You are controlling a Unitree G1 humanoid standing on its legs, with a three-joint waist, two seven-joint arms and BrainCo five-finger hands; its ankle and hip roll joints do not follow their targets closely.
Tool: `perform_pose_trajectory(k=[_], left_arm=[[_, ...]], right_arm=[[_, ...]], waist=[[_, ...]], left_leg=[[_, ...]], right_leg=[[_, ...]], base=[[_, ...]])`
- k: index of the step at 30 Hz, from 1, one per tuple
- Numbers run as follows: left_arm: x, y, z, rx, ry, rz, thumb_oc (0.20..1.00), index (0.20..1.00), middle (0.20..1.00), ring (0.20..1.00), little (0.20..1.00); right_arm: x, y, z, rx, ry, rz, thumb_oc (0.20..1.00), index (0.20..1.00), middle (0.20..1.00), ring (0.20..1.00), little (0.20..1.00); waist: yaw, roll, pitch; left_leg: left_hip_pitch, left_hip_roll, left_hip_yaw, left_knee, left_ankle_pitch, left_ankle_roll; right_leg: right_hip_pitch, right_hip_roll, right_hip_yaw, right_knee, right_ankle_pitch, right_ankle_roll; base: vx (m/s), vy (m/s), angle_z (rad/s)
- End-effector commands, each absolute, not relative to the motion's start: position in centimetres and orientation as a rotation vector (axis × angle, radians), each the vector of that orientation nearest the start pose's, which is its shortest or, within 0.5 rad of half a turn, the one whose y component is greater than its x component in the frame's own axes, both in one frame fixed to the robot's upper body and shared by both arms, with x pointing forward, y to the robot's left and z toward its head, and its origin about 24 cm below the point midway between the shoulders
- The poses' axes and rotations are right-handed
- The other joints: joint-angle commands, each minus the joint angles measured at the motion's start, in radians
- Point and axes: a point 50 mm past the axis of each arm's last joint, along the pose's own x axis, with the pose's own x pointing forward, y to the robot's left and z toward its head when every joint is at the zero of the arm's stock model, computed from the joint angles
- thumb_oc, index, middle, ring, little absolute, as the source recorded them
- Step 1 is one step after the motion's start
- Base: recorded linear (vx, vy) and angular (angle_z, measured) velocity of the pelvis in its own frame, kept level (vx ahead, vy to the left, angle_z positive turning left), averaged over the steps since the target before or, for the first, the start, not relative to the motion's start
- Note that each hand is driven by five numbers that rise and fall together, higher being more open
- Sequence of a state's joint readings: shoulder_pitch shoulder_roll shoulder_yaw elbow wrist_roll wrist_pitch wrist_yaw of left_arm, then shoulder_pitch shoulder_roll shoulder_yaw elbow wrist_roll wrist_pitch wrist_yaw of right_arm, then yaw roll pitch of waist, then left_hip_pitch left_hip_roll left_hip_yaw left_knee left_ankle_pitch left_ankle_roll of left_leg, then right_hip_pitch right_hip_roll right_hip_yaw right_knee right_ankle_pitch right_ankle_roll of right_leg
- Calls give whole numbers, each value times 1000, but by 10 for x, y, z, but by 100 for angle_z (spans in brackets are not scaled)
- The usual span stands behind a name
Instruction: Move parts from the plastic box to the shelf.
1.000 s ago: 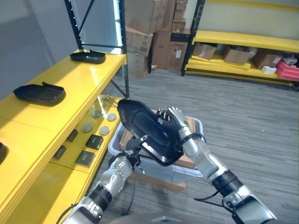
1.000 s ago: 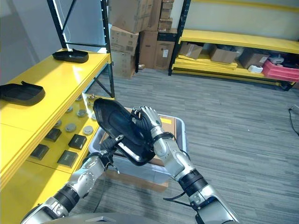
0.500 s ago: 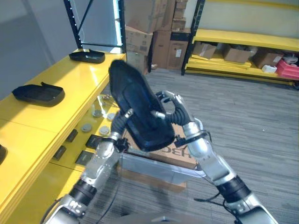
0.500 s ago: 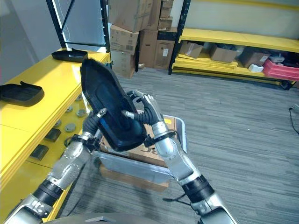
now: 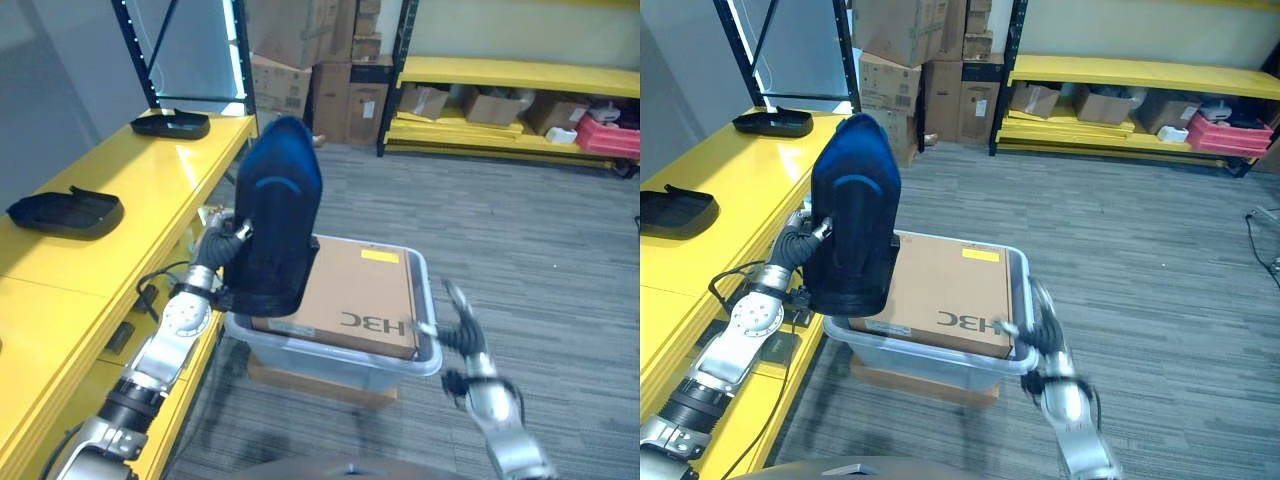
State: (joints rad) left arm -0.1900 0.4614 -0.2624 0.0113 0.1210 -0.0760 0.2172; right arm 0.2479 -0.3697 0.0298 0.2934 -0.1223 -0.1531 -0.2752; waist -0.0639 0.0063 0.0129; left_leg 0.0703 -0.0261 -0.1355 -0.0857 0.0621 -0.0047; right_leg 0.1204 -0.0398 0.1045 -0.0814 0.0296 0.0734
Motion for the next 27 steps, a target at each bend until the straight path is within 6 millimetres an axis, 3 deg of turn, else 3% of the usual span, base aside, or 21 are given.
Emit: perform_pose_trajectory(k=[1, 2, 5, 6, 7, 8, 10, 14, 20, 24, 25, 27], left_arm=[[279, 182, 124, 530, -443, 7, 200, 200, 200, 200, 200], [279, 182, 124, 530, -443, 7, 200, 200, 200, 200, 200], [268, 193, 126, 492, -460, 19, 200, 200, 200, 200, 200], [261, 202, 124, 440, -446, 35, 200, 200, 200, 200, 200], [257, 207, 123, 412, -441, 47, 200, 200, 200, 200, 200], [257, 207, 123, 412, -441, 48, 200, 200, 200, 200, 200], [249, 216, 121, 365, -425, 61, 200, 200, 200, 200, 200], [242, 223, 131, 328, -462, 67, 200, 200, 200, 200, 200], [238, 221, 146, 337, -529, 40, 200, 200, 200, 200, 200], [236, 217, 154, 337, -562, 3, 200, 200, 200, 200, 200], [236, 213, 162, 323, -598, -12, 200, 200, 200, 200, 200], [239, 211, 161, 315, -593, -14, 200, 200, 200, 200, 200]], right_arm=[[170, -257, -49, -593, 352, -248, 1000, 1000, 1000, 1000, 1000], [170, -257, -49, -593, 351, -248, 1000, 1000, 1000, 1000, 1000], [126, -262, -101, -650, 681, -143, 1000, 1000, 1000, 1000, 1000], [86, -256, -133, -557, 924, -94, 1000, 1000, 1000, 1000, 1000], [68, -253, -144, -493, 1029, -114, 1000, 1000, 1000, 1000, 1000], [69, -253, -145, -493, 1028, -113, 1000, 1000, 1000, 1000, 1000], [32, -243, -163, -419, 1255, -79, 1000, 1000, 1000, 1000, 1000], [11, -236, -171, -387, 1408, -24, 1000, 1000, 1000, 1000, 1000], [7, -239, -171, -355, 1467, -49, 1000, 1000, 1000, 1000, 1000], [8, -239, -172, -401, 1523, 68, 1000, 1000, 1000, 1000, 1000], [30, -247, -169, -475, 1475, 83, 1000, 1000, 1000, 1000, 1000], [41, -250, -167, -487, 1434, 73, 1000, 1000, 1000, 1000, 1000]], waist=[[15, -13, -56], [14, -14, -56], [27, -17, -54], [38, -19, -51], [45, -20, -47], [43, -20, -46], [64, -18, -39], [104, -11, -23], [130, -7, 7], [175, 1, 41], [182, 10, 77], [161, 2, 81]], left_leg=[[1, 19, 45, 21, -23, 10], [1, 19, 45, 21, -23, 10], [2, 18, 38, 23, -25, 8], [2, 19, 30, 23, -22, 5], [1, 20, 23, 23, -20, 4], [2, 20, 23, 23, -20, 4], [-6, 21, 4, 28, -12, -1], [-31, 25, -39, 53, 1, -17], [-84, 26, -112, 100, 23, -54], [-130, 30, -178, 131, 59, -95], [-208, 42, -135, 109, 133, -97], [-227, 82, 67, 124, 126, -75]], right_leg=[[-70, -4, 9, 97, 8, 28], [-70, -4, 9, 97, 8, 28], [-67, -5, 8, 97, 7, 27], [-63, -4, 0, 95, 5, 24], [-61, -4, -4, 95, 4, 22], [-61, -4, -5, 95, 4, 22], [-54, -3, -23, 93, 0, 16], [-43, 4, -60, 89, -6, 0], [-26, 23, -128, 75, -13, -18], [0, 41, -200, 48, -16, -34], [-10, 30, -289, 35, -8, -30], [-18, 17, -345, 39, -10, -27]], base=[[0, 0, 0], [0, 0, 0], [0, -17, -1], [-10, -54, 2], [-8, -46, 7], [-23, -46, 5], [-25, -67, 11], [-37, -90, 29], [-95, -141, 53], [-128, -131, 60], [-337, -88, 93], [-258, -60, 153]])
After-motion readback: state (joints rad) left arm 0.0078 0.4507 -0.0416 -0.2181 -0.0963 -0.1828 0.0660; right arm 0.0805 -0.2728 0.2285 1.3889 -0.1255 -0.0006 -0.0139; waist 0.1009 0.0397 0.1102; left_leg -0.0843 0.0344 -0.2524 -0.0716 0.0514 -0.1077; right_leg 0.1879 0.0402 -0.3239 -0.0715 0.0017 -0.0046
